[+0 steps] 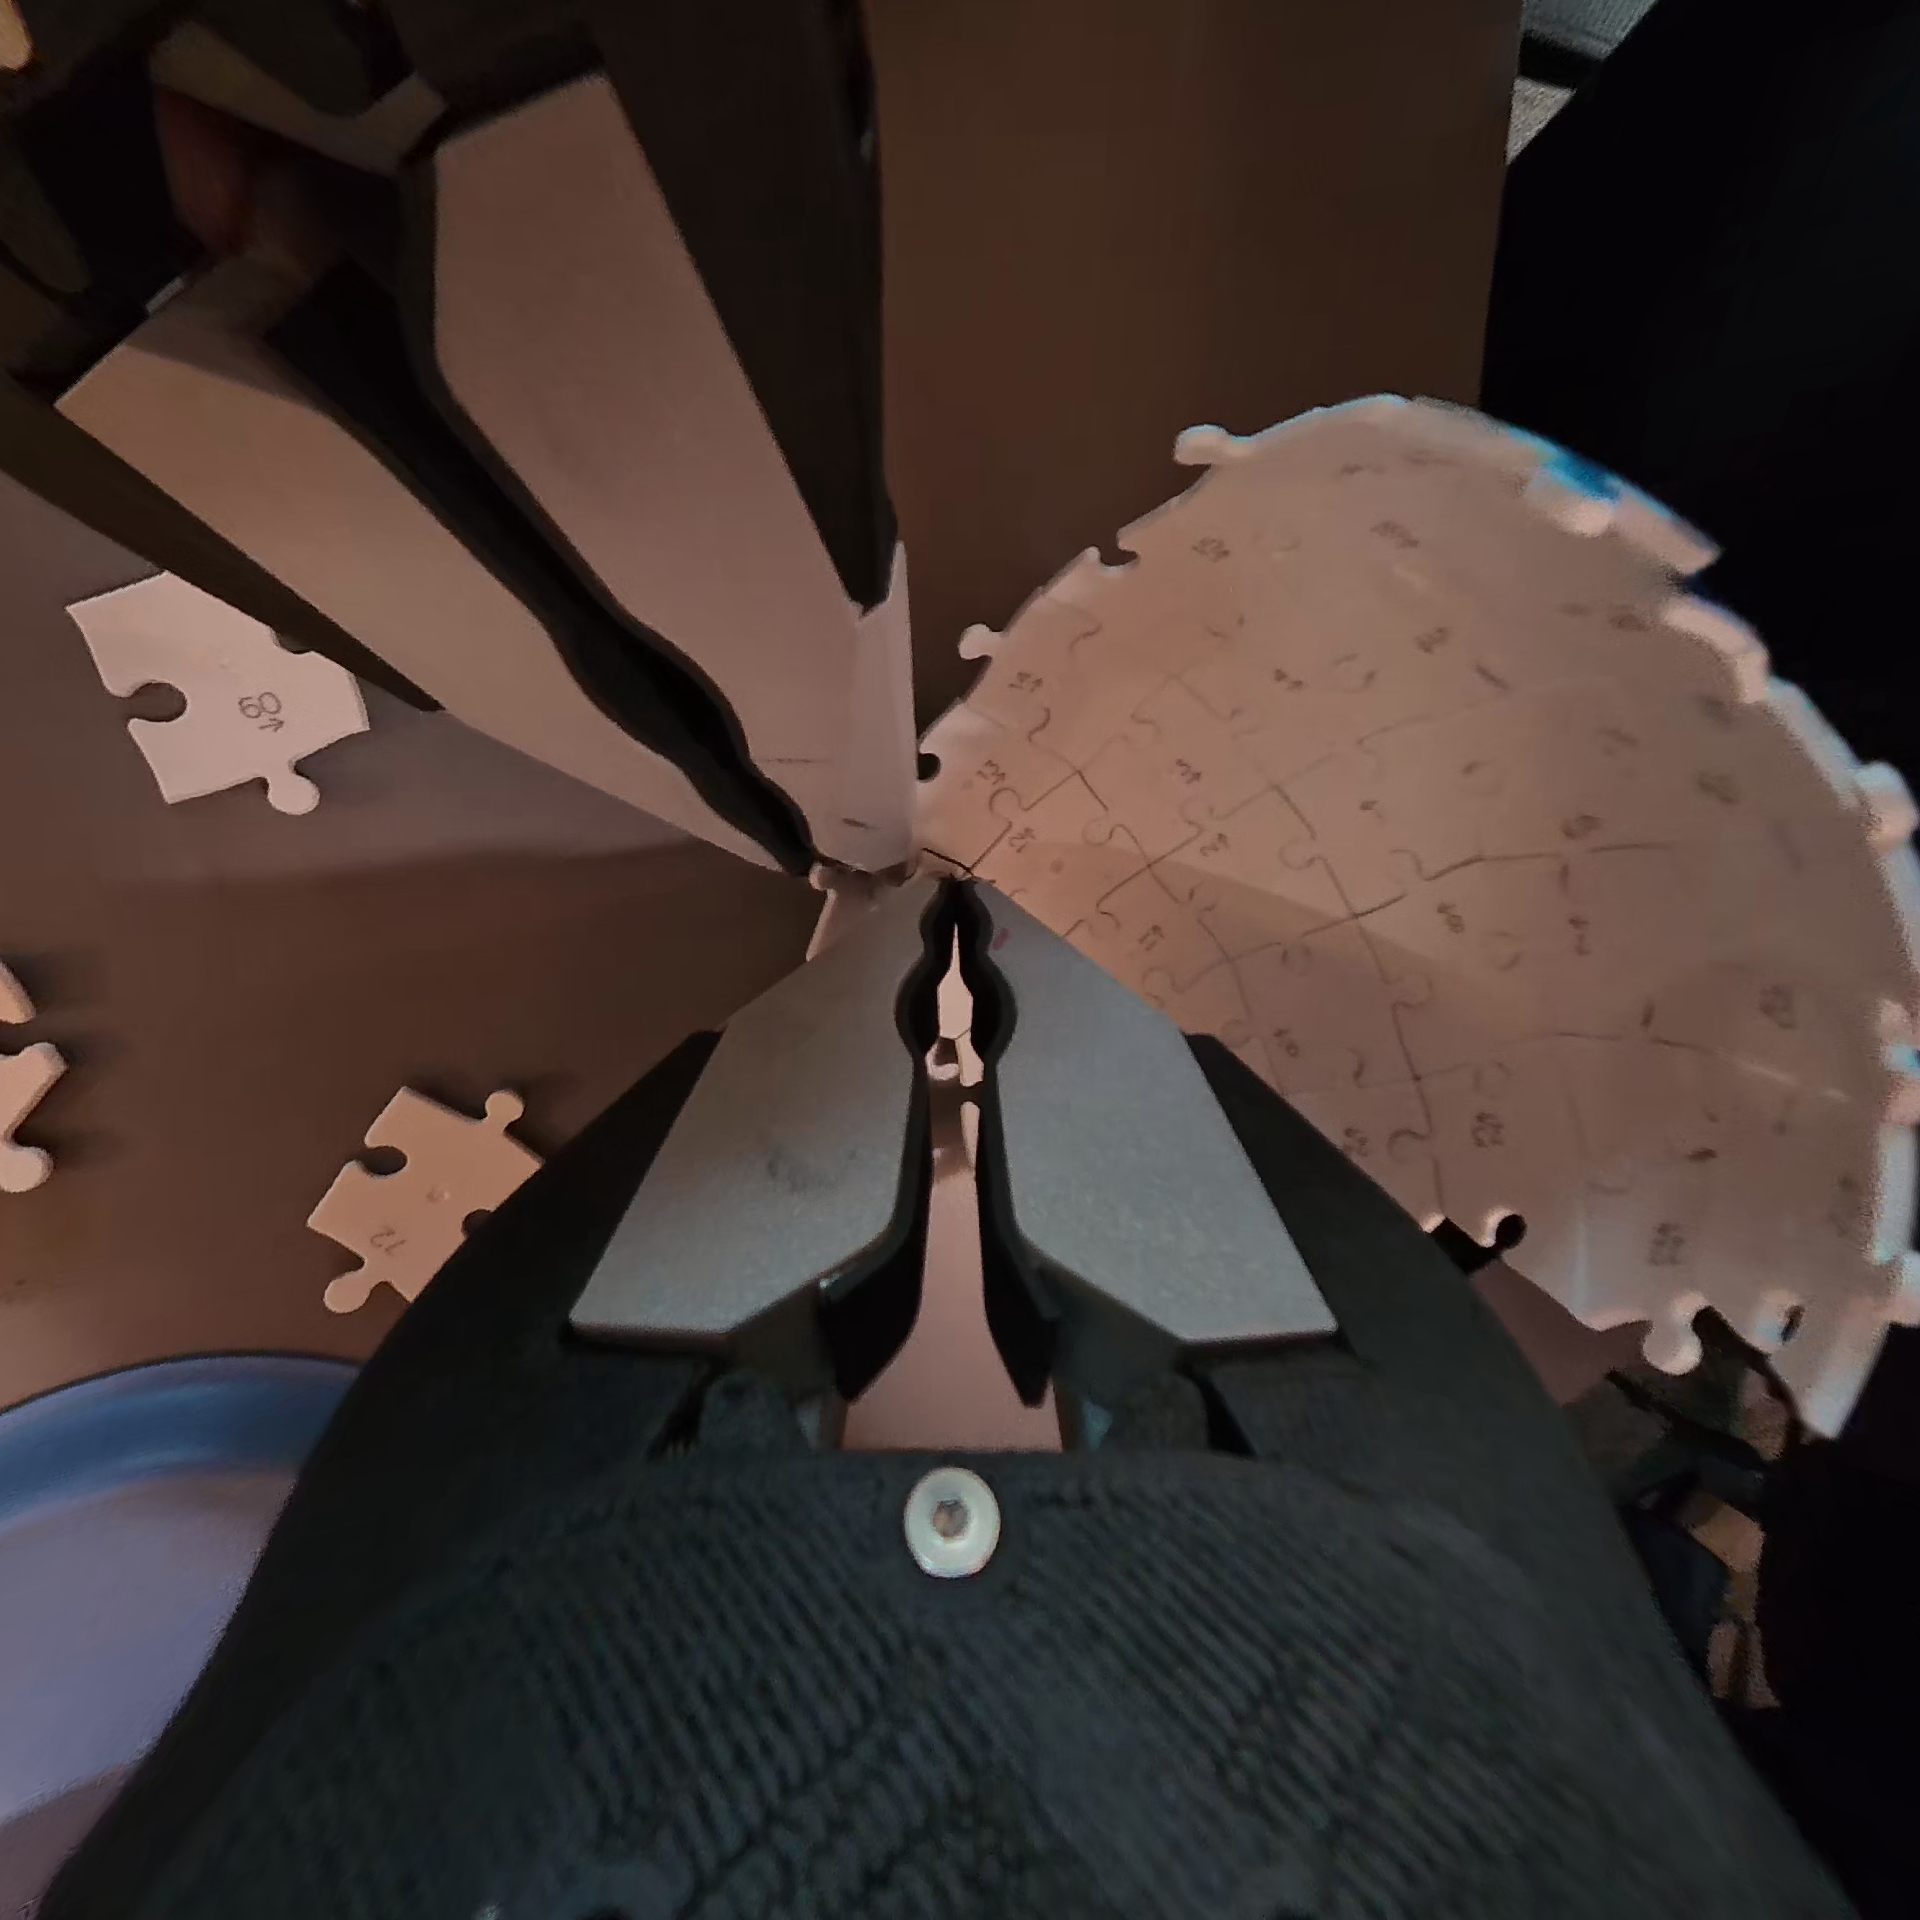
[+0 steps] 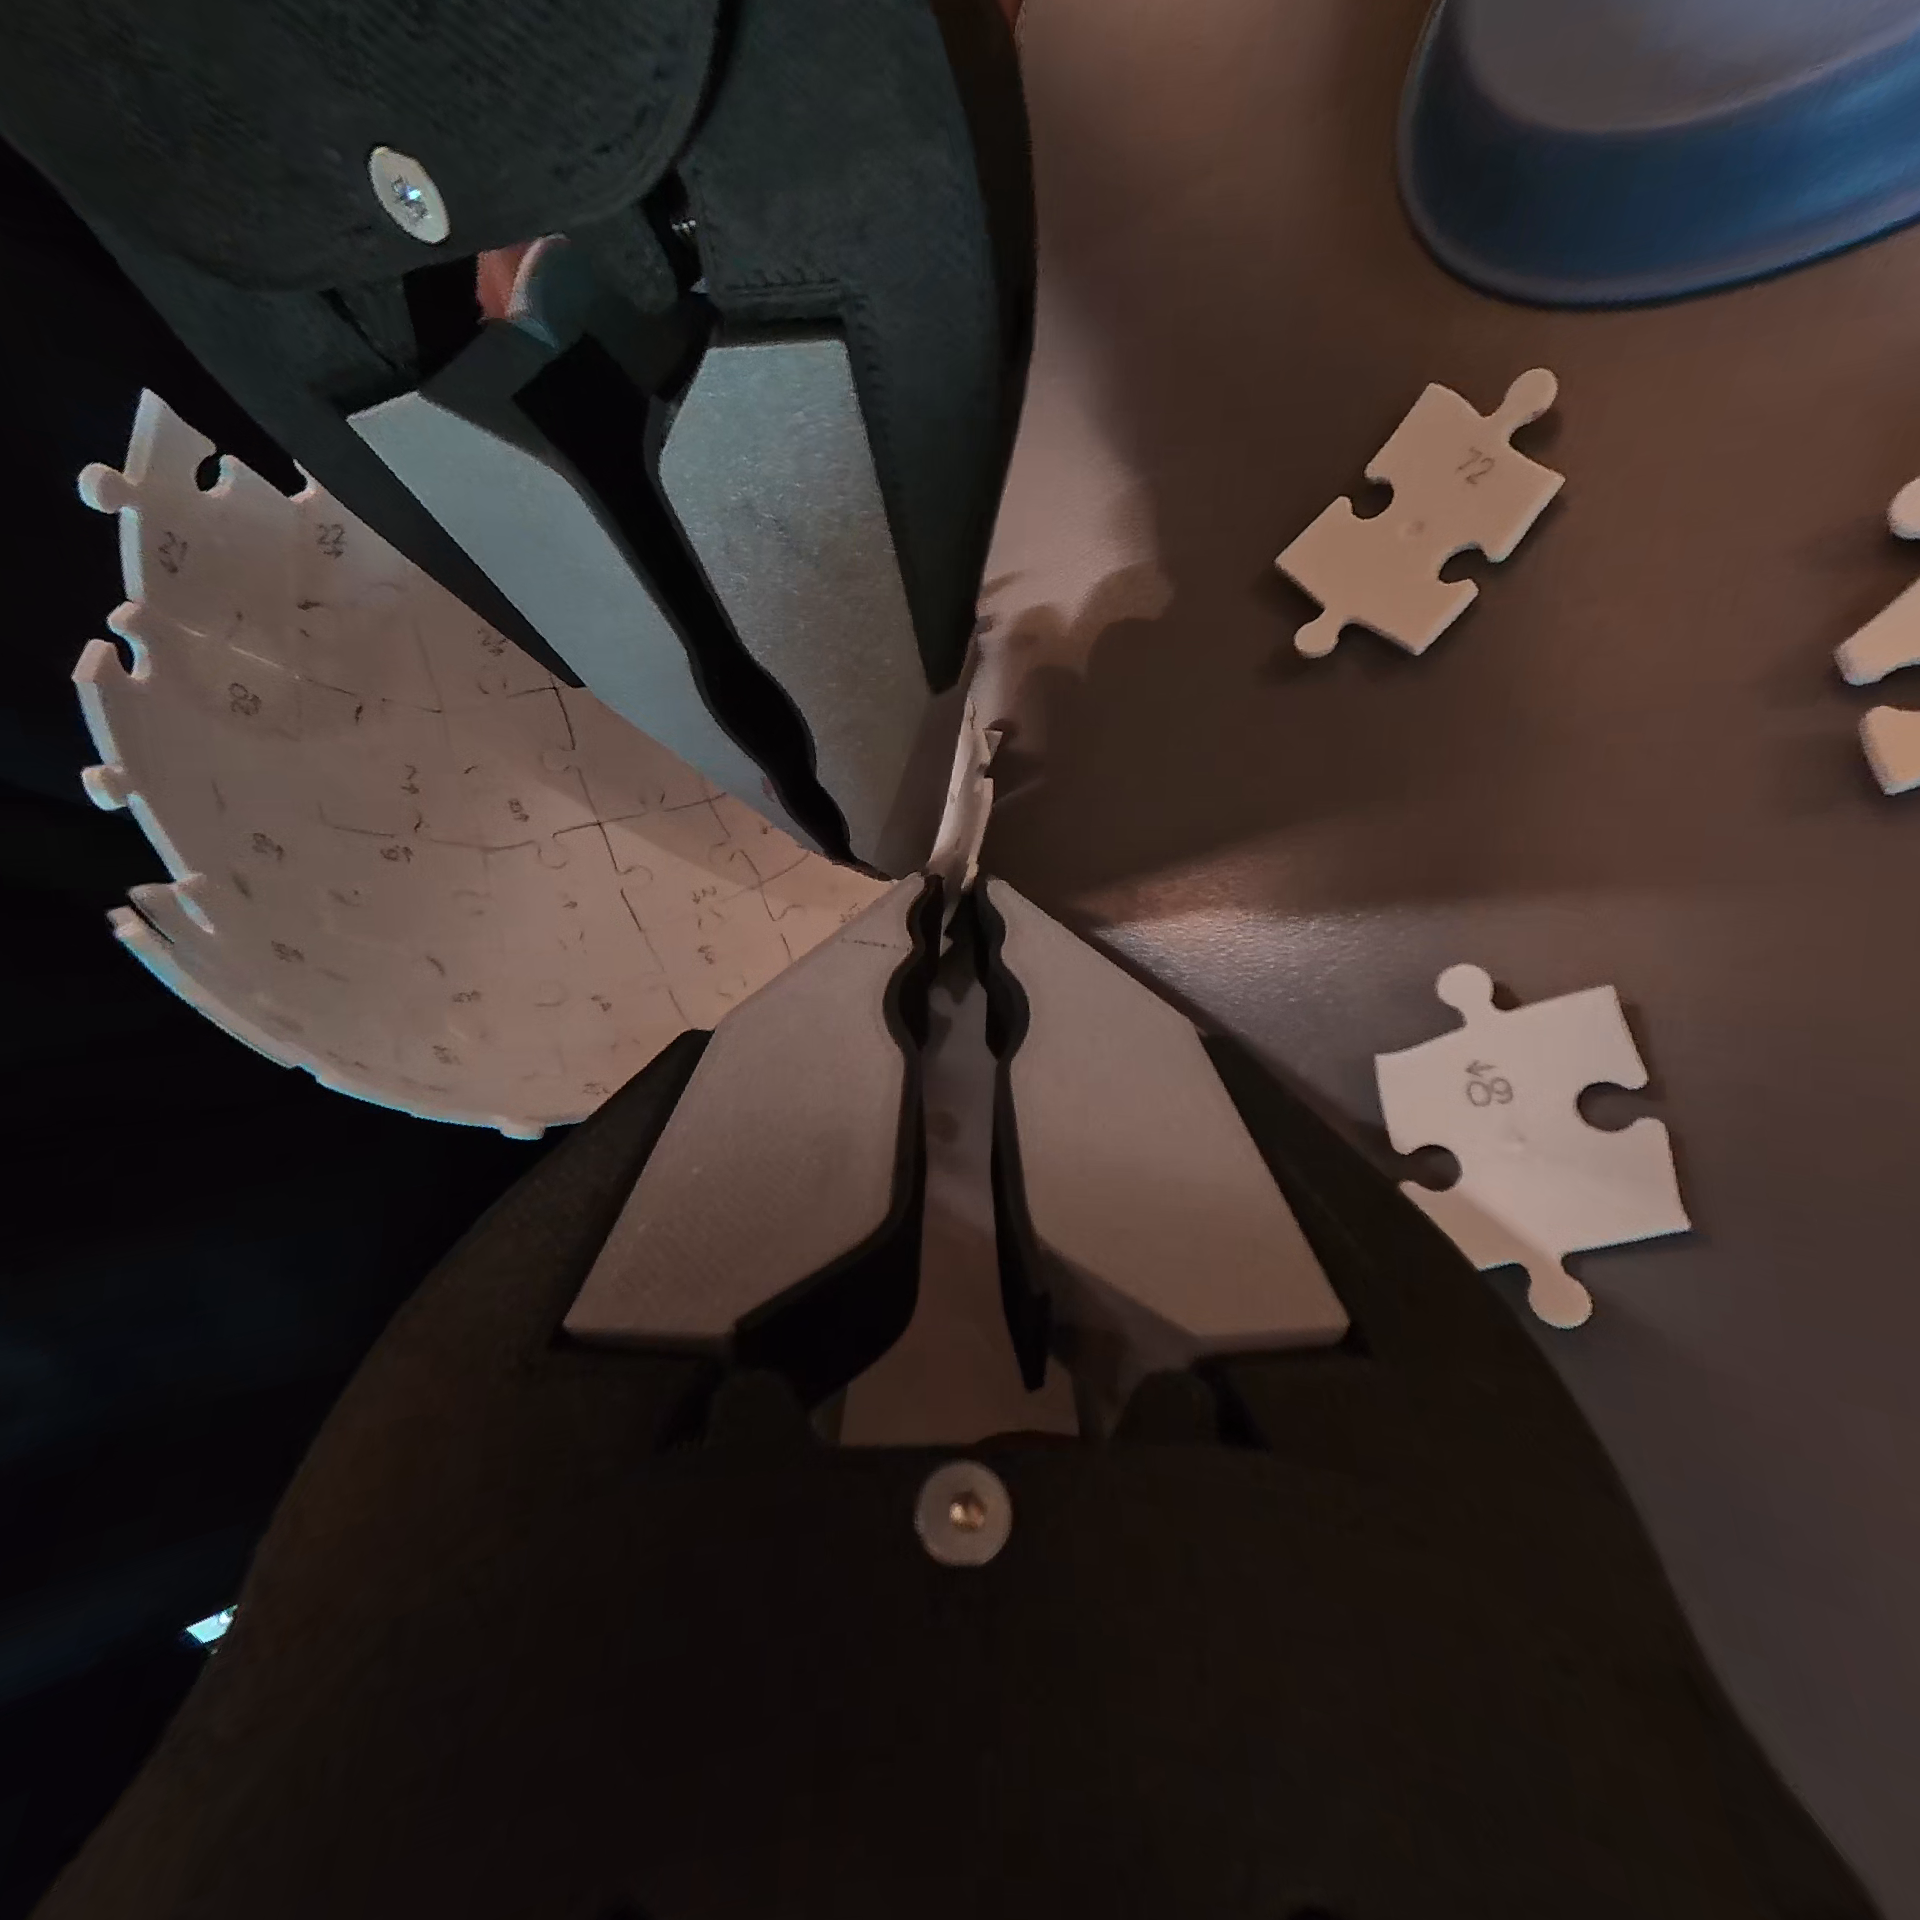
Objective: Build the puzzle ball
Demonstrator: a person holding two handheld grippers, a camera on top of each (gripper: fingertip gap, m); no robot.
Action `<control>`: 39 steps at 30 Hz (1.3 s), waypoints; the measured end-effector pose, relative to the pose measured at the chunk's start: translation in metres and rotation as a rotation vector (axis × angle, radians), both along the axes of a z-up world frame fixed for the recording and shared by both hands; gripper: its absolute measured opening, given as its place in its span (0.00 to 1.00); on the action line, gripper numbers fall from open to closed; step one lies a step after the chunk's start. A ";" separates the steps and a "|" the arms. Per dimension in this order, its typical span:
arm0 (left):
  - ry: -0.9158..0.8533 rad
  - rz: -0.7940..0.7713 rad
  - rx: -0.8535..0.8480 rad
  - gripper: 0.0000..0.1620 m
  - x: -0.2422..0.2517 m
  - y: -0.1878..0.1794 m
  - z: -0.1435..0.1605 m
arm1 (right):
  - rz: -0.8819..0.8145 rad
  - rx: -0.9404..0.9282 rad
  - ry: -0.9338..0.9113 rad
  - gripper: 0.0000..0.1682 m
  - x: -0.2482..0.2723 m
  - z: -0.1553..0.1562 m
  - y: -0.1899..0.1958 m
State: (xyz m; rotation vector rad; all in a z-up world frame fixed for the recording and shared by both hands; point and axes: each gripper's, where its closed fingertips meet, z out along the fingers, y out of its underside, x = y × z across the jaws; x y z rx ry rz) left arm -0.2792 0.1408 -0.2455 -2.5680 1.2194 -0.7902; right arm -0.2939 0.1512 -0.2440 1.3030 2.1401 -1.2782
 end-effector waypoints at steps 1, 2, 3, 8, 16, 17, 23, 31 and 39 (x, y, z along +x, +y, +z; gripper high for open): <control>-0.010 0.009 -0.015 0.00 0.000 0.001 0.000 | 0.001 0.004 0.006 0.01 0.000 0.000 0.000; -0.019 0.015 -0.031 0.00 0.000 0.001 0.000 | 0.003 0.010 0.015 0.01 0.000 0.000 0.001; -0.022 0.018 -0.043 0.00 0.000 0.001 0.000 | 0.004 0.017 0.026 0.02 -0.001 0.000 0.001; 0.003 0.005 -0.046 0.00 -0.001 0.004 0.000 | -0.003 0.041 0.039 0.02 -0.002 0.000 0.004; -0.008 0.006 -0.042 0.00 -0.001 0.006 0.000 | -0.007 0.119 0.100 0.03 -0.004 0.000 0.011; -0.010 0.007 -0.044 0.00 -0.001 0.007 0.000 | -0.011 0.122 0.099 0.03 -0.004 0.000 0.012; -0.026 0.020 -0.031 0.00 0.000 0.008 0.000 | -0.032 0.114 0.098 0.02 -0.005 0.000 0.013; -0.017 0.028 -0.014 0.00 0.000 0.008 0.000 | -0.054 0.134 0.100 0.02 -0.003 0.000 0.013; -0.019 0.042 -0.011 0.00 0.000 0.008 0.000 | -0.079 0.170 0.171 0.03 -0.003 -0.001 0.014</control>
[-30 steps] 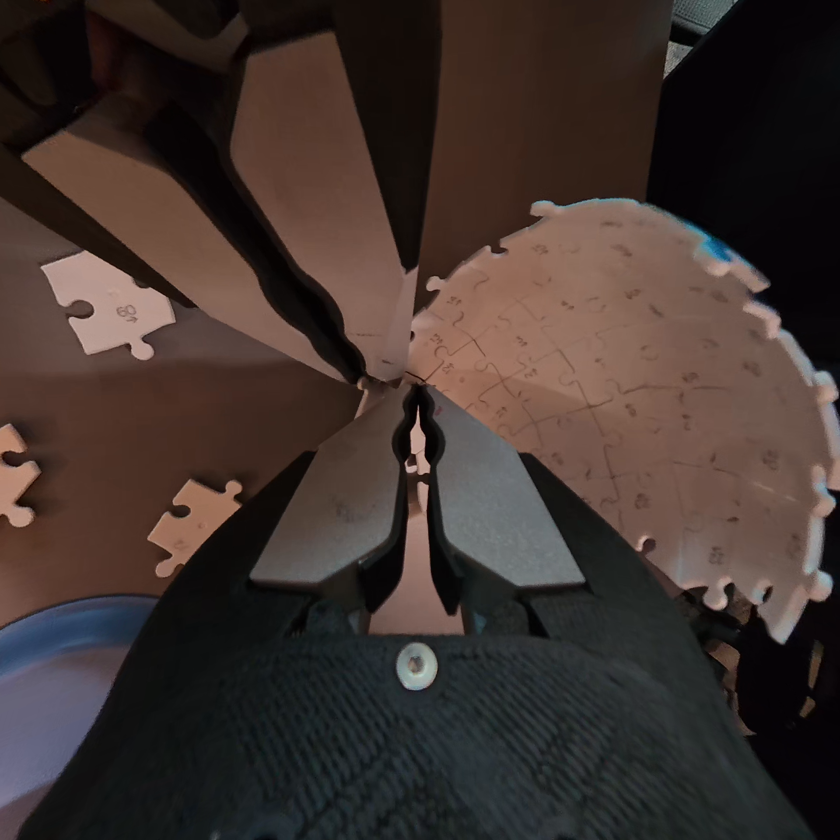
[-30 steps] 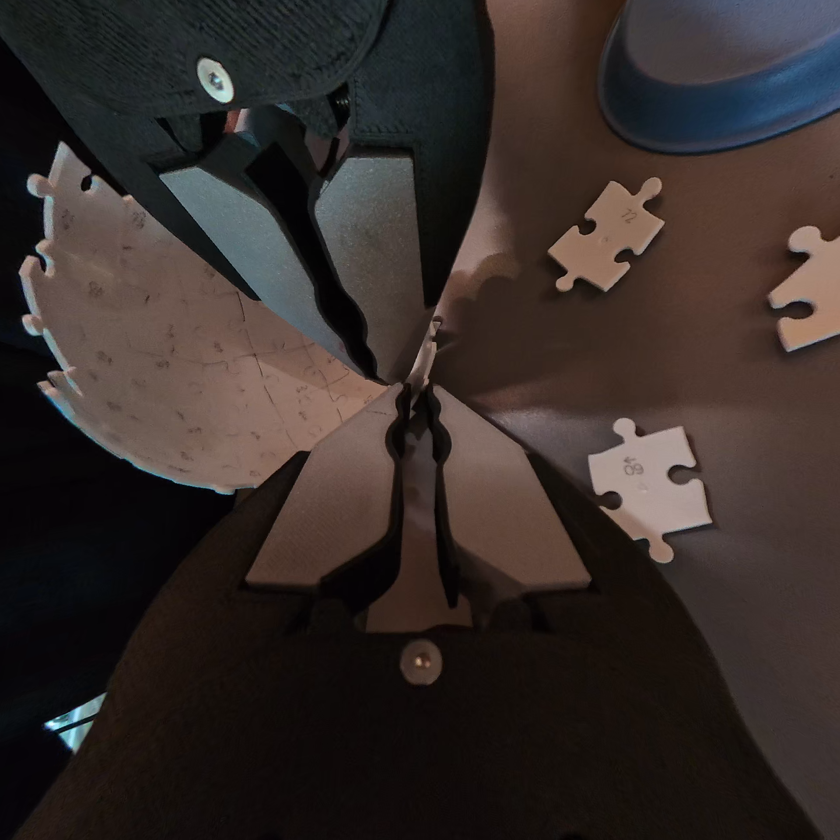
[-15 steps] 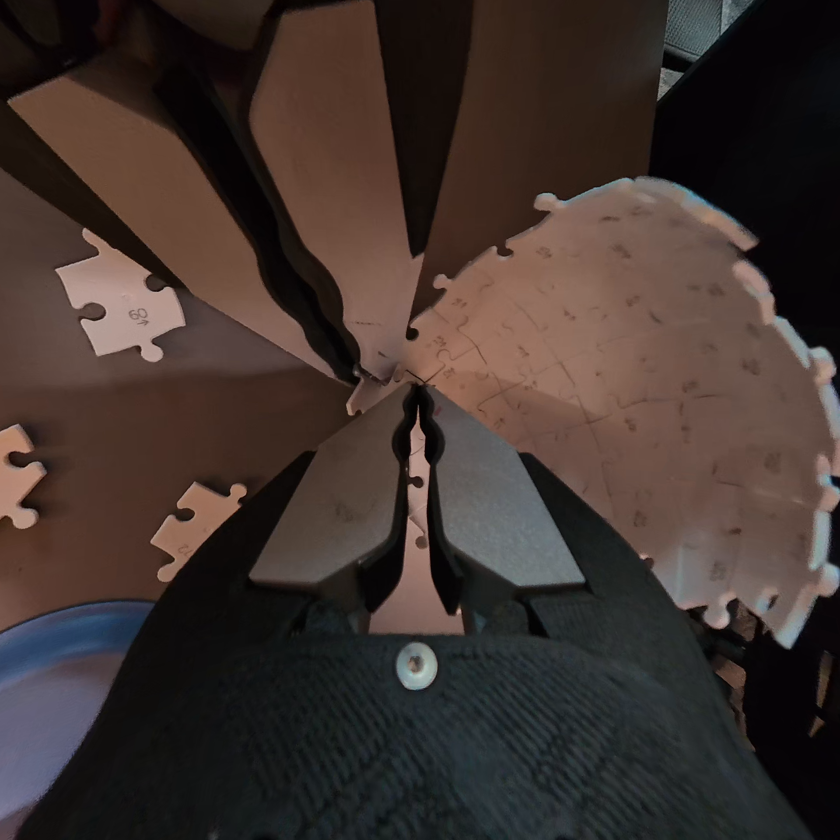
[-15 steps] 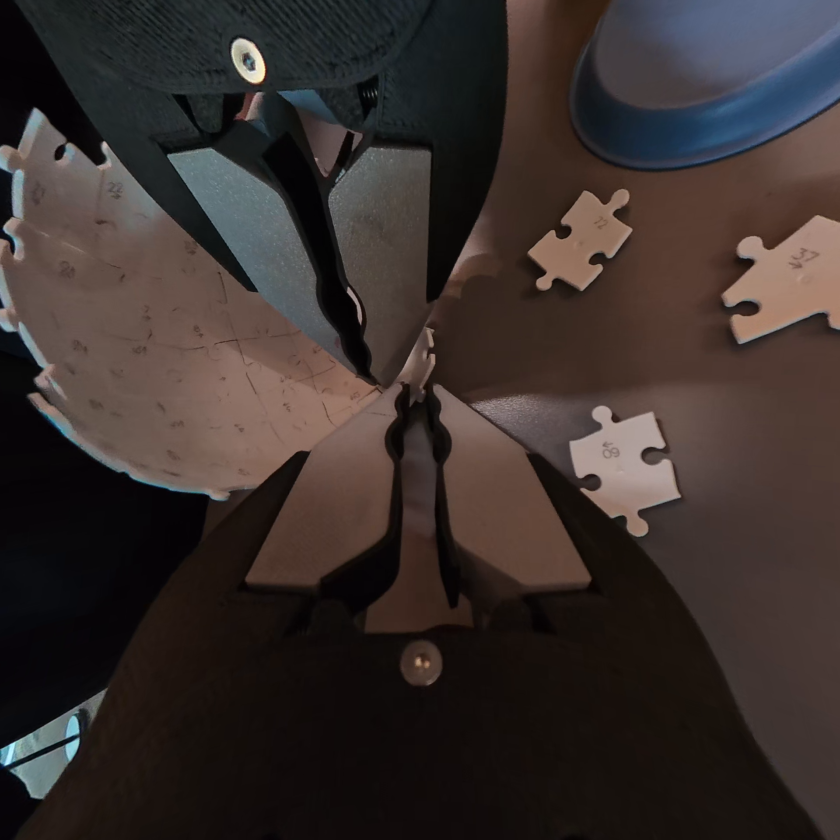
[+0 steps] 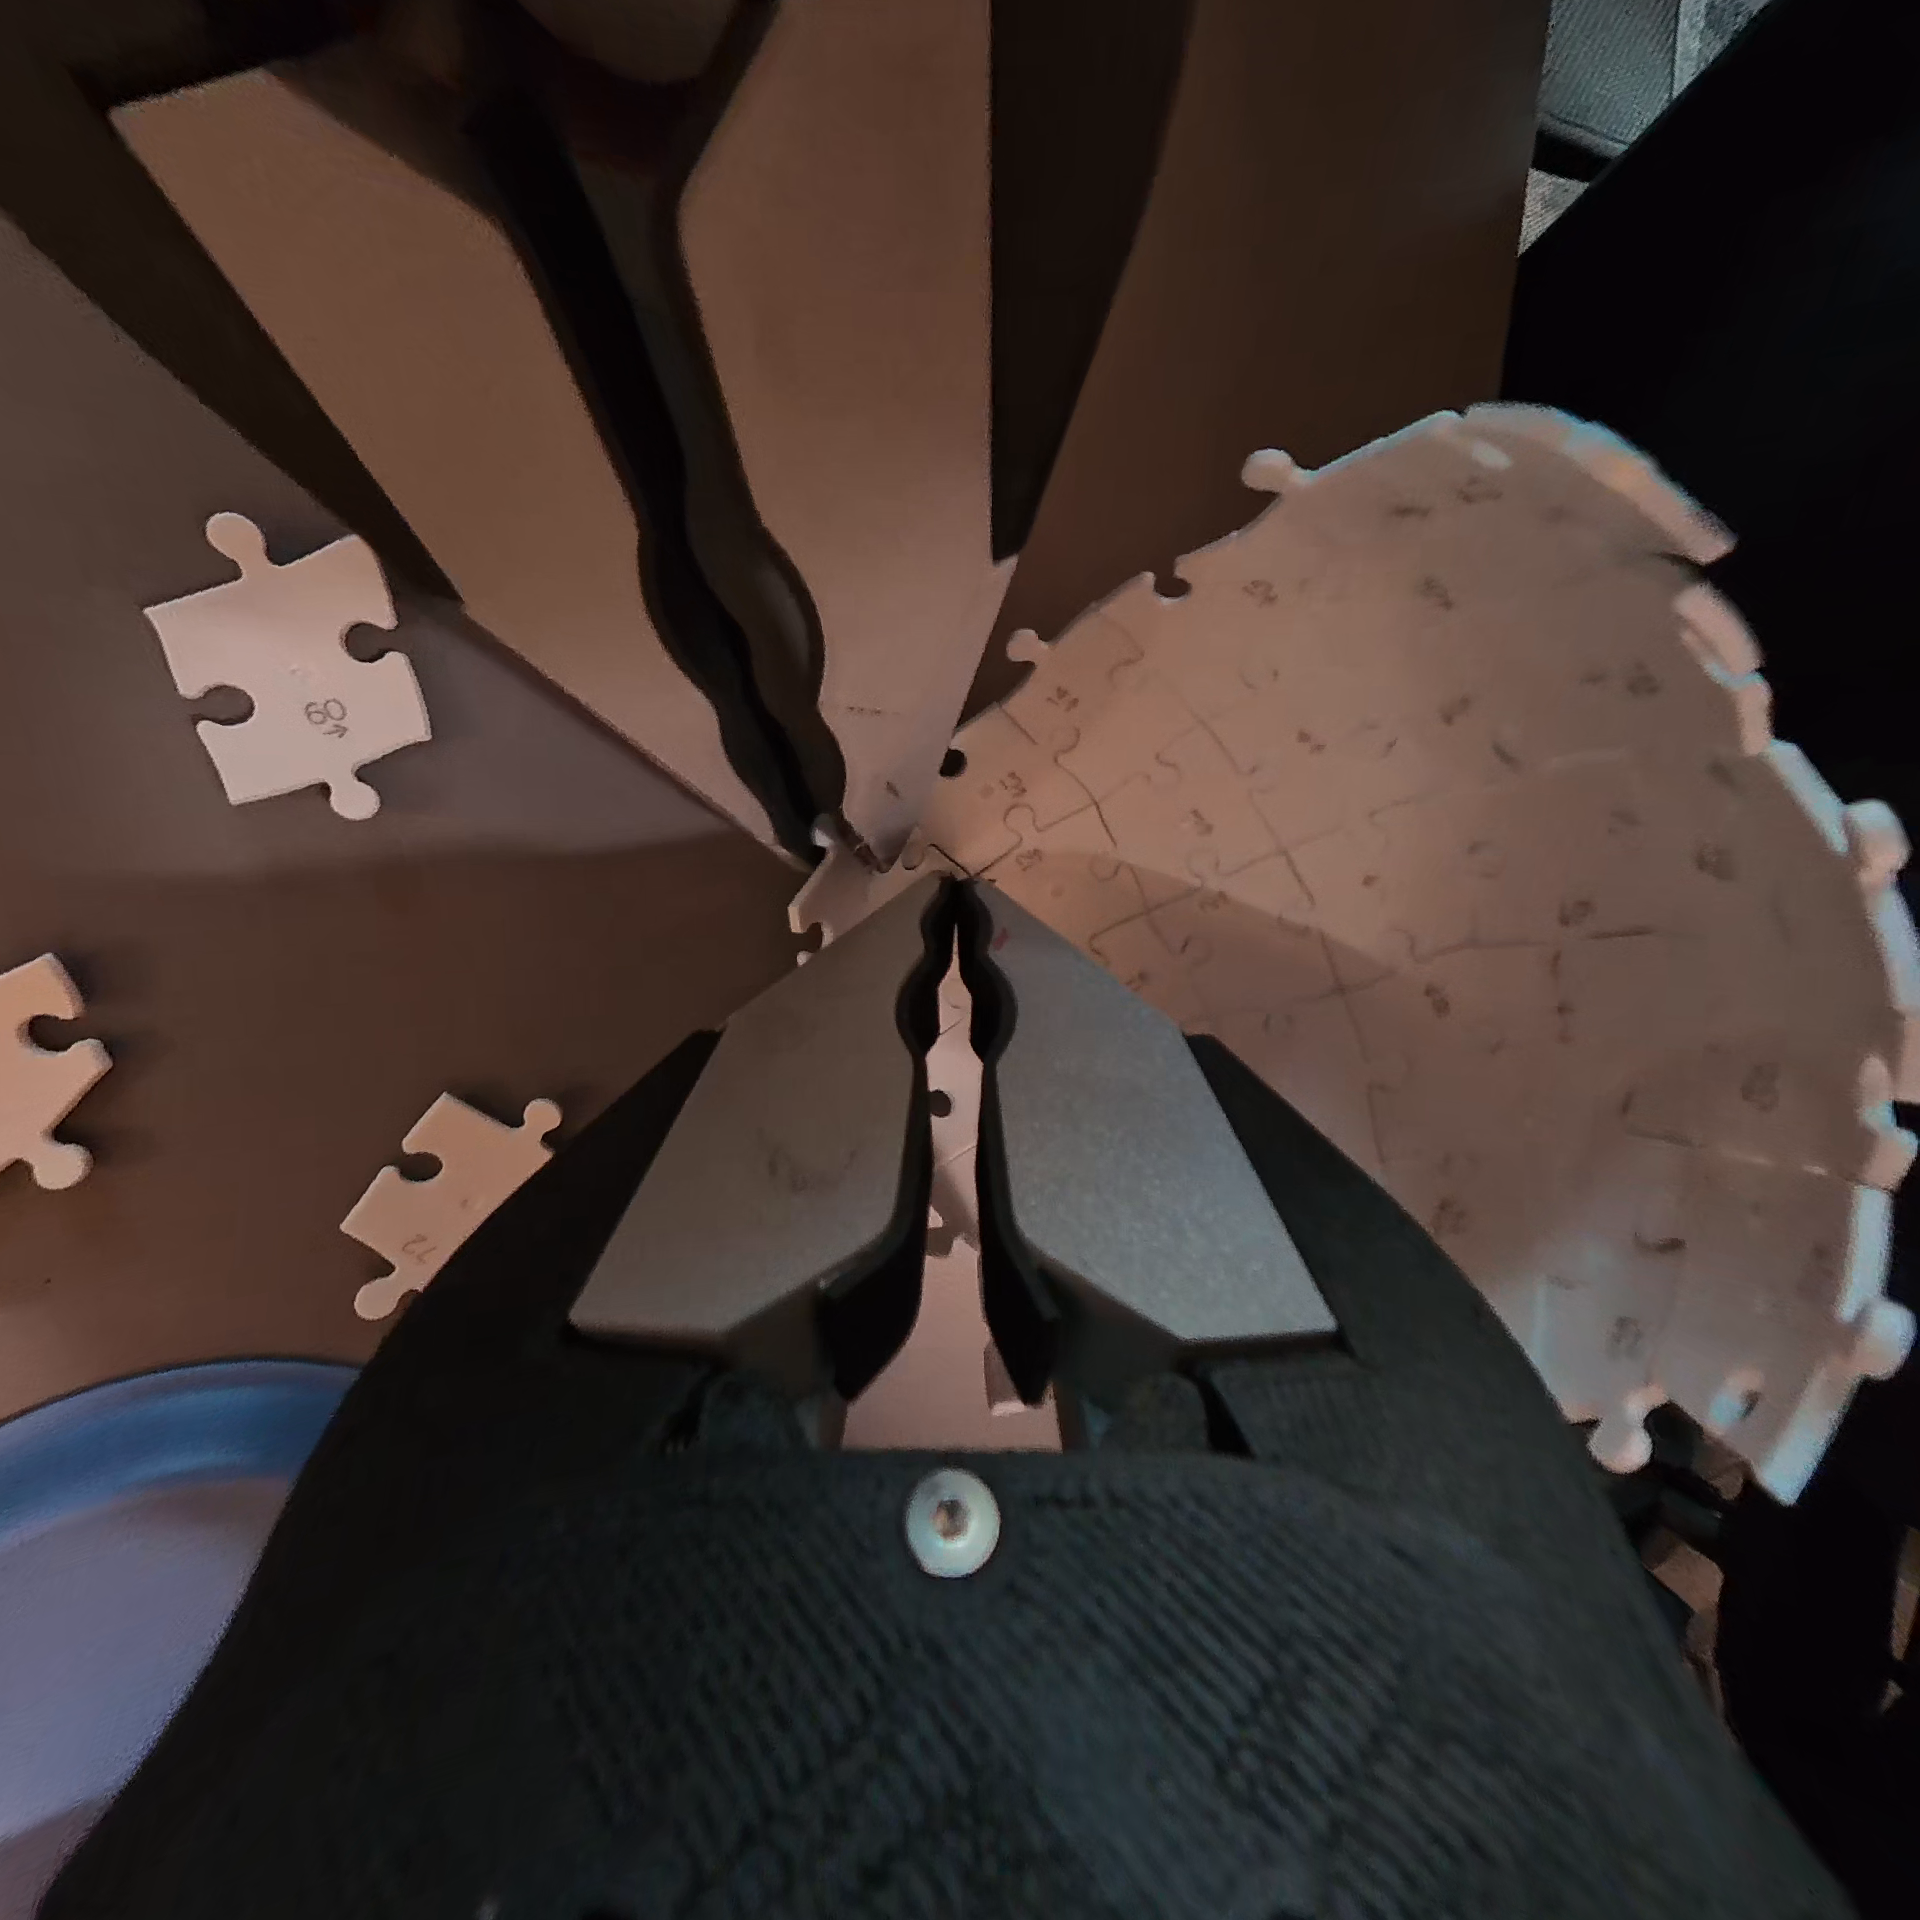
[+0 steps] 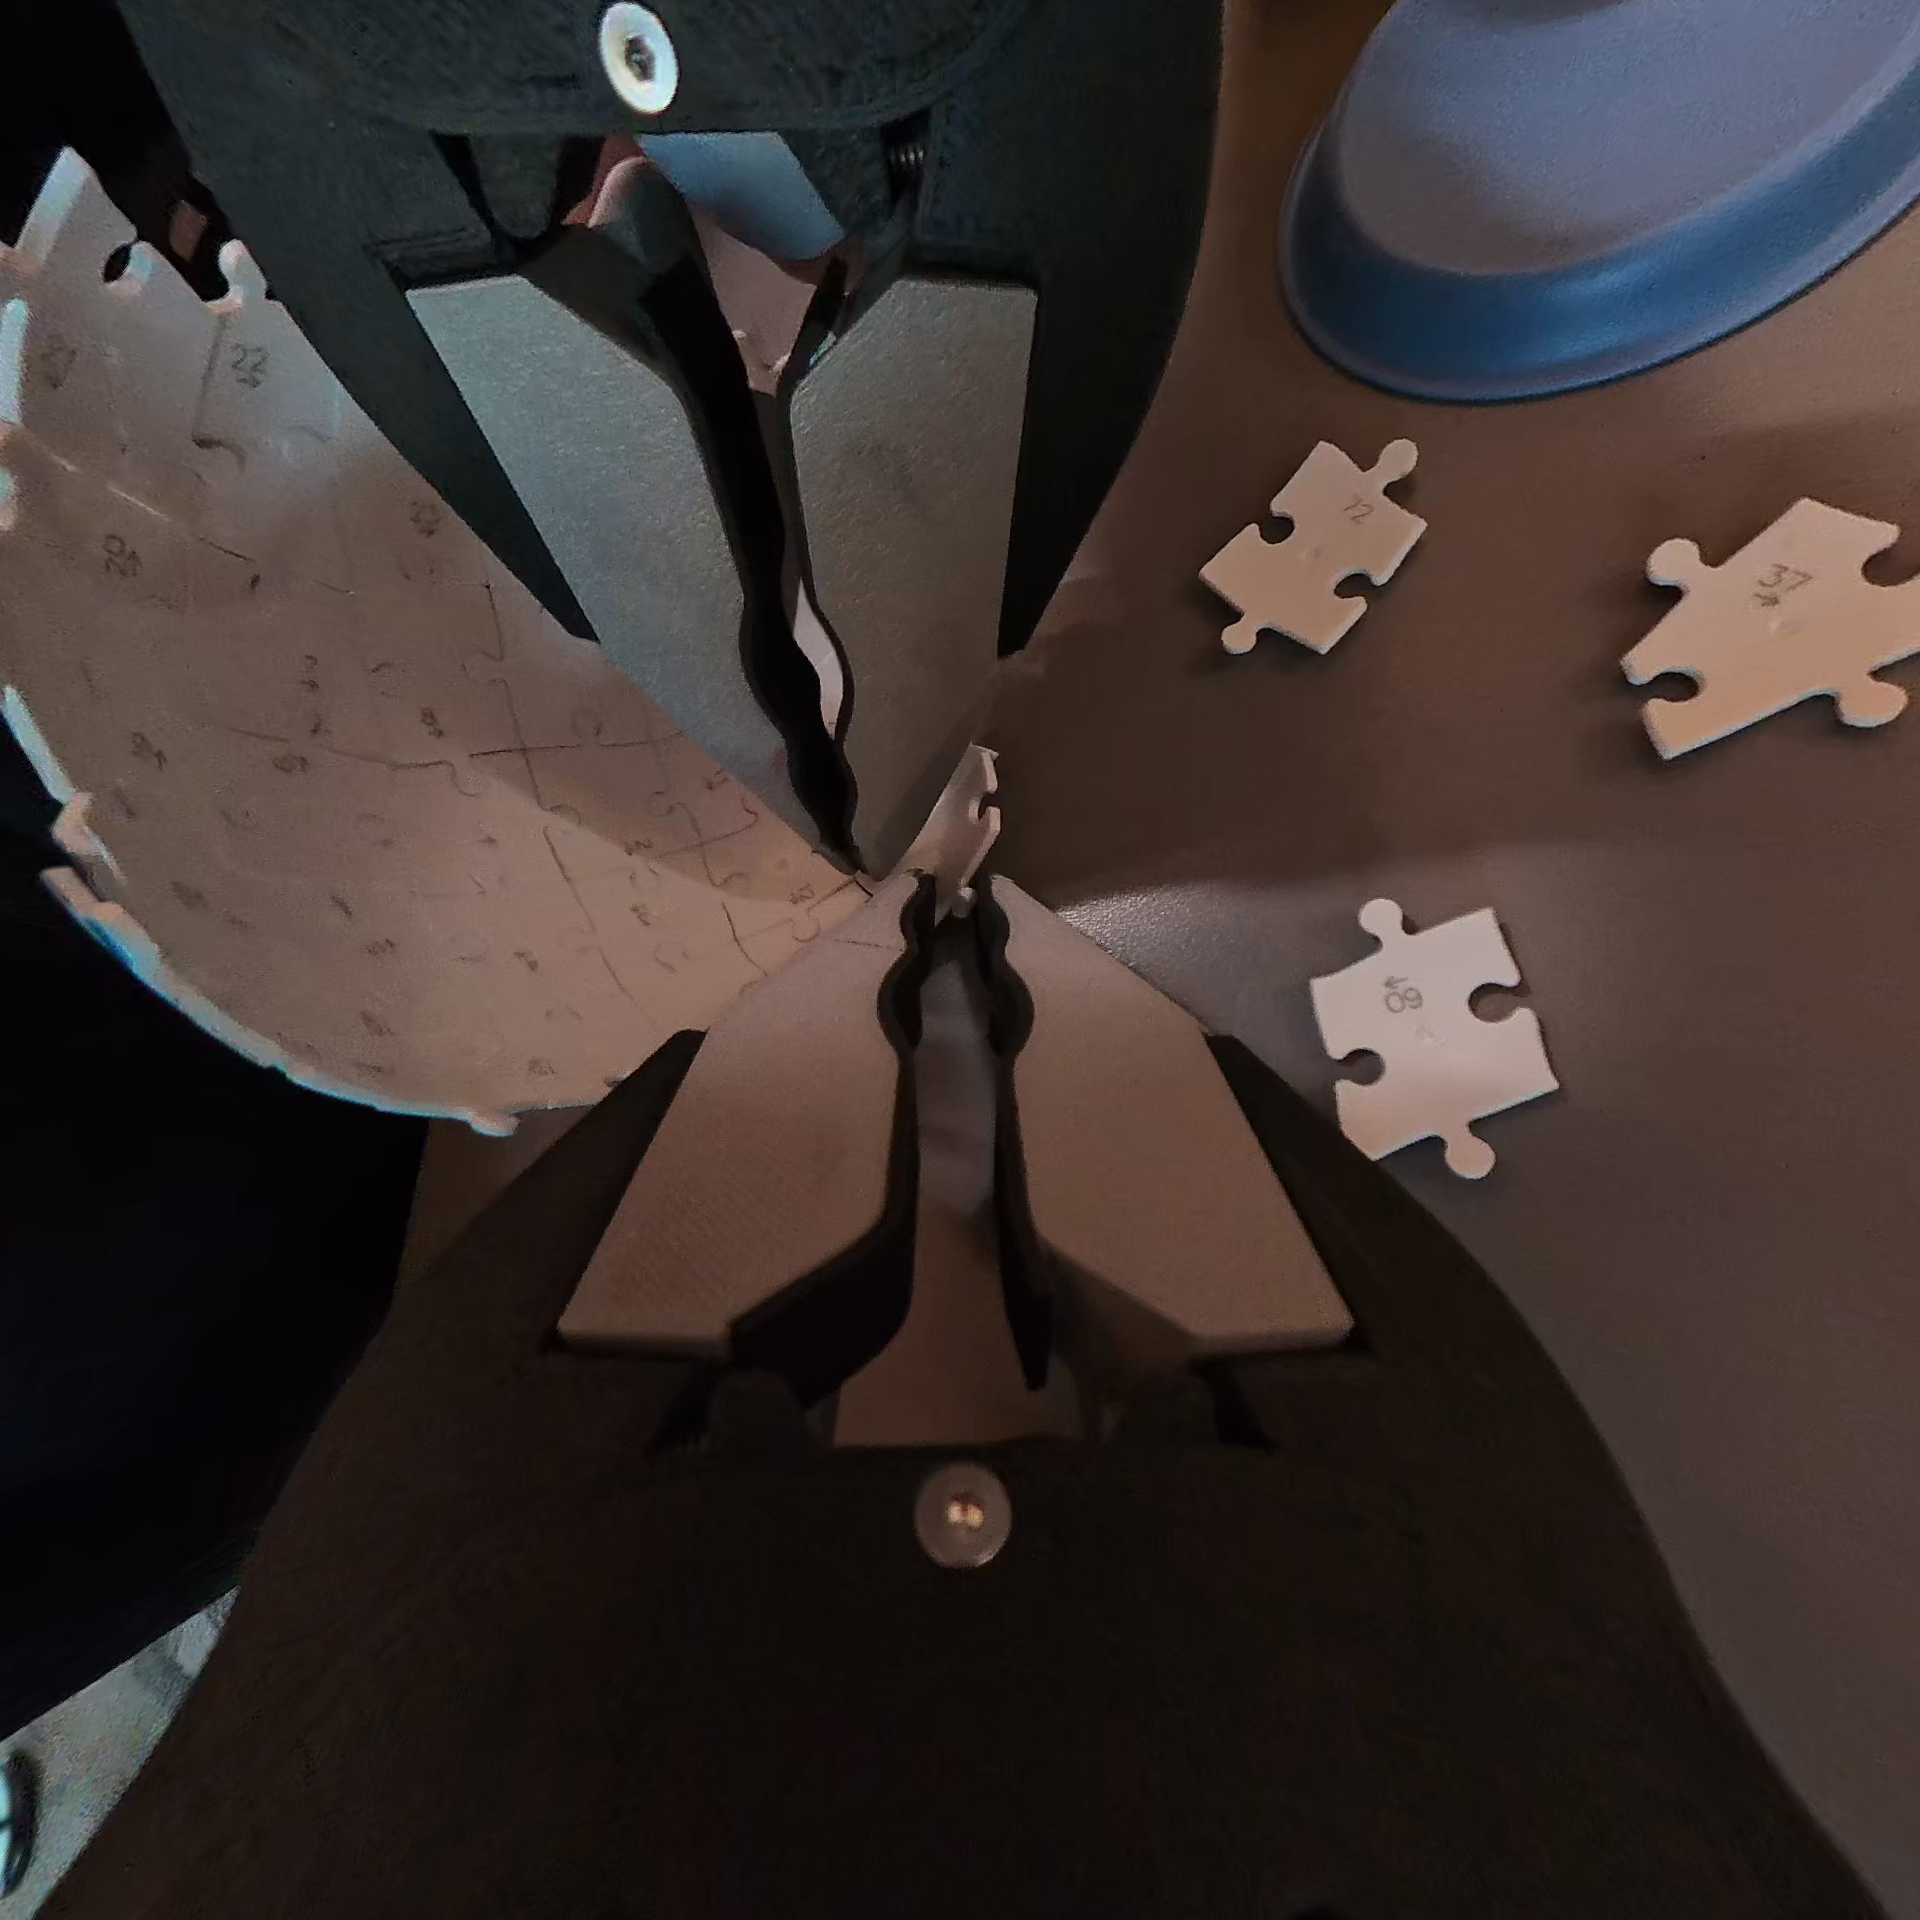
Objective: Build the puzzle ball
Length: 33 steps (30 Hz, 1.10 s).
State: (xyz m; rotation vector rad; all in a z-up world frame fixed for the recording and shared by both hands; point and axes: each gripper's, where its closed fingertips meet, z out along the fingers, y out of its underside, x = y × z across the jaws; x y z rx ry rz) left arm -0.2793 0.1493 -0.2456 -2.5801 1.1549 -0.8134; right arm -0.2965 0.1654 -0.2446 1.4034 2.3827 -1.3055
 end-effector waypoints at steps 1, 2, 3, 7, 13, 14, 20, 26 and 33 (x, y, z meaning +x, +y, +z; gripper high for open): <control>-0.003 0.004 0.000 0.00 0.000 0.000 0.000 | -0.007 -0.005 0.016 0.03 0.000 0.000 0.000; -0.006 0.007 0.001 0.00 0.000 0.000 0.000 | -0.010 -0.007 0.040 0.03 0.000 0.000 0.000; -0.007 0.010 0.004 0.00 0.000 0.000 0.000 | -0.011 0.001 0.063 0.03 0.001 0.000 0.000; -0.012 0.014 0.001 0.00 0.001 0.001 0.000 | 0.011 0.062 0.133 0.03 0.003 0.000 0.001; -0.008 0.008 0.006 0.00 0.002 0.002 0.000 | 0.076 0.160 0.251 0.04 0.004 0.001 0.003; -0.009 0.008 0.005 0.00 0.002 0.002 0.000 | 0.085 0.167 0.264 0.04 0.004 0.002 0.003; -0.006 -0.002 0.007 0.00 0.003 0.003 0.000 | 0.107 0.211 0.373 0.02 0.003 0.008 0.007; -0.007 -0.007 0.003 0.00 0.003 0.003 0.000 | 0.171 0.163 0.462 0.00 0.009 0.023 0.001; -0.006 -0.007 0.008 0.00 0.003 0.003 0.000 | 0.257 0.254 0.433 0.00 0.010 0.005 -0.001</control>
